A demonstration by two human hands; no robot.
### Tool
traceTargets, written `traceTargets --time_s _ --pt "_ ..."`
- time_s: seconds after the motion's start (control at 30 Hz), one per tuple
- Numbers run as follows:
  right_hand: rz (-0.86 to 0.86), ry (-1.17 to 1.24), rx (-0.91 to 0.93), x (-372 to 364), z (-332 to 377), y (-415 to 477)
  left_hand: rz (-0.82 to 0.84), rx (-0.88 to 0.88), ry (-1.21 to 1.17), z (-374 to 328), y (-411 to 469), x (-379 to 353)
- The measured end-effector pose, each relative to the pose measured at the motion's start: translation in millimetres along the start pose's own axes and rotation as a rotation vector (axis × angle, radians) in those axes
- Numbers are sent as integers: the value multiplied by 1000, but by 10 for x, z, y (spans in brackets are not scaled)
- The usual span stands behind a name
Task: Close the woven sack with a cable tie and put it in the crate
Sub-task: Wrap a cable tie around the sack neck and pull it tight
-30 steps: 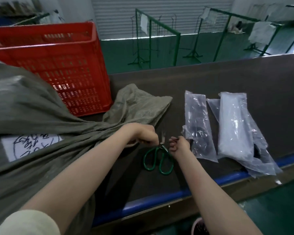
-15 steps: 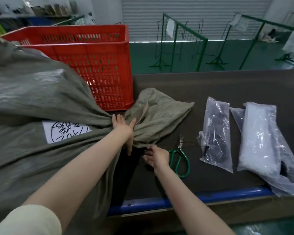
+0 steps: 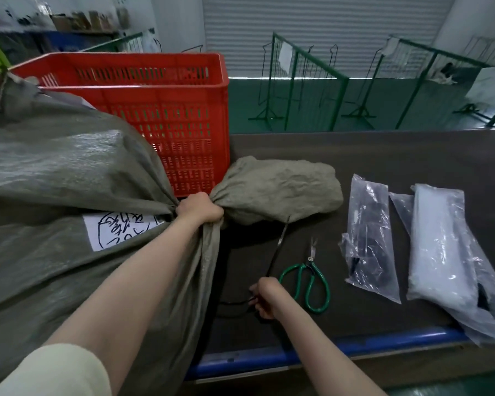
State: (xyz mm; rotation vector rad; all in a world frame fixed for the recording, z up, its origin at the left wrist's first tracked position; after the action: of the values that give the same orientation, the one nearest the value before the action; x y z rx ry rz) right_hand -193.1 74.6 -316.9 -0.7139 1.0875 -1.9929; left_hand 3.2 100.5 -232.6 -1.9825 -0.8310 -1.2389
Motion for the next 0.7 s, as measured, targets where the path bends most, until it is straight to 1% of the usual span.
traceTargets --time_s 0.07,0.1,0.17,0.2,0.3,0.4,0.47,0.57,0.63,0.7 --pt "-23 -200 18 13 46 -9 32 27 -142 65 31 65" --pt "-5 -294 19 5 93 -32 51 40 -205 90 40 89" --pt "56 -360 11 -40 188 -38 80 54 -299 119 48 118" --pt "61 -388 26 -79 252 -37 90 58 -328 130 50 134" --pt "-1 -533 116 -207 455 12 114 73 -403 144 34 163" --pt "23 -627 144 -291 587 107 116 92 -482 149 17 179" --pt "92 -731 99 -306 635 156 118 116 -547 157 0 189" --pt "276 -912 -78 -284 657 168 137 160 -685 181 9 193" --pt "344 -942 -161 -232 655 177 134 178 -741 198 16 200" --pt "352 -900 -177 -176 655 197 124 195 -771 201 20 198"
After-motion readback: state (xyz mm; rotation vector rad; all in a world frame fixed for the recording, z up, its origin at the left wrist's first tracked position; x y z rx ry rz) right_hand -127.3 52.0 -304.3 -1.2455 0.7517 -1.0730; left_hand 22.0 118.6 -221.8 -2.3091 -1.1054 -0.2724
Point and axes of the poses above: each hand's wrist, its own y-axis towards the middle knuckle, its own x-axis out of the back of the hand, z = x × y, the point moved 2 cm from there along y, towards the middle knuckle, and after that the axes turned 4 degrees about -x, right-handed, at the moved point
